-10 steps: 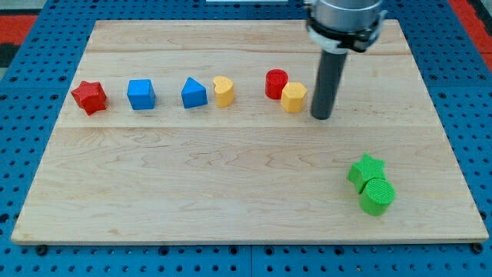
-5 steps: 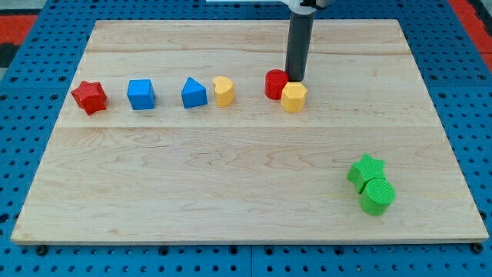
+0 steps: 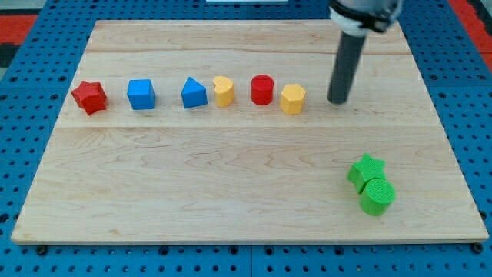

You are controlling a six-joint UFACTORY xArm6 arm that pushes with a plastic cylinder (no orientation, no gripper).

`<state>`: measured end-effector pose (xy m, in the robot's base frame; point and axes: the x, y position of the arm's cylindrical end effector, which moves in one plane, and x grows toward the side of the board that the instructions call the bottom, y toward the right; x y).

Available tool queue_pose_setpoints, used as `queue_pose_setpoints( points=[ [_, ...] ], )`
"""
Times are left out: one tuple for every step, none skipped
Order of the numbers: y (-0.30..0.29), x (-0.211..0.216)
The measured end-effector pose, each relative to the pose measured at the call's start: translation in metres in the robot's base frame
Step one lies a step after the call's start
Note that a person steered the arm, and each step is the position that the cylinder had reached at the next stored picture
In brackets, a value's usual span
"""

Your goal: Place the yellow hexagon to the left of the red circle

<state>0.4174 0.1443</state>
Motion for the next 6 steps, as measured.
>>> queue_pose_setpoints(
  points=[
    [-0.035, 0.024],
    [-0.05, 0.024],
    [-0.062, 0.01],
    [-0.062, -0.005],
    [-0.062, -0.012],
    [-0.048, 0.02]
  ],
)
